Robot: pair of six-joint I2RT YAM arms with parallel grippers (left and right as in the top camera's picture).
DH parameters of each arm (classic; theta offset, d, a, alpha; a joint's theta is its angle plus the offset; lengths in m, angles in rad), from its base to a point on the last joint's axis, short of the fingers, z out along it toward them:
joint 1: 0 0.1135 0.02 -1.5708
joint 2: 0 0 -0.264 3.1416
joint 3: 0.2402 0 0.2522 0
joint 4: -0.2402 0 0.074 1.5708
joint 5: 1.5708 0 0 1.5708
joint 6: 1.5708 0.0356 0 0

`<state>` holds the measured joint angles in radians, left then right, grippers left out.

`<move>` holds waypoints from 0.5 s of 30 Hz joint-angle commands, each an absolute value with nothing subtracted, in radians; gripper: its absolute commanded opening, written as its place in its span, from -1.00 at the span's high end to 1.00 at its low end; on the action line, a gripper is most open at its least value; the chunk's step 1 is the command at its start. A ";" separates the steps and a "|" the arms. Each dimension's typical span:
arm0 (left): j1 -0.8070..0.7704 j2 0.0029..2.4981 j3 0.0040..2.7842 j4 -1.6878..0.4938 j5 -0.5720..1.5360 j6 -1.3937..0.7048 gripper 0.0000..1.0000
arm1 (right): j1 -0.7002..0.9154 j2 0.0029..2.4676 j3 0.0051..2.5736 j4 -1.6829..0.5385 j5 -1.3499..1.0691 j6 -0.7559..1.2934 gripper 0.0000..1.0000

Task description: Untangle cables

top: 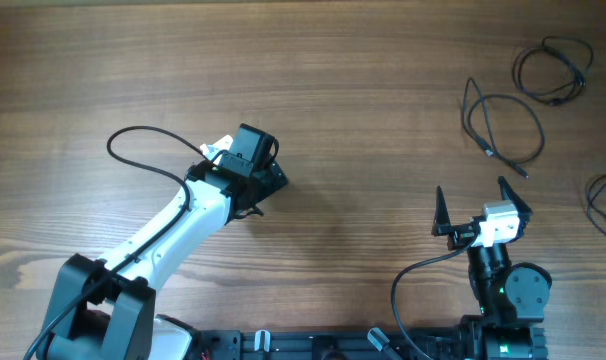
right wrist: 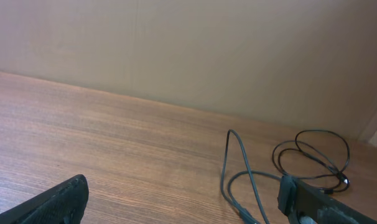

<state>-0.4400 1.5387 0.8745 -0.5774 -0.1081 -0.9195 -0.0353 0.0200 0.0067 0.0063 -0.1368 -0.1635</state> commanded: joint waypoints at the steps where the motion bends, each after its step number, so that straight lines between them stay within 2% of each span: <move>1: -0.434 1.525 0.879 -0.577 -0.125 -0.928 -1.00 | -0.031 0.004 0.005 0.007 -0.124 -0.181 -0.99; 8: -0.378 1.381 0.879 -0.581 -0.125 -0.926 -1.00 | -0.031 0.004 0.005 0.007 -0.124 -0.182 -1.00; 12: -0.275 1.243 0.879 -0.691 -0.057 -0.925 -1.00 | -0.031 0.004 0.005 0.007 -0.124 -0.181 -1.00; 15: -0.252 1.123 0.879 -0.704 -0.083 -0.925 -1.00 | -0.031 0.004 0.005 0.007 -0.124 -0.181 -0.99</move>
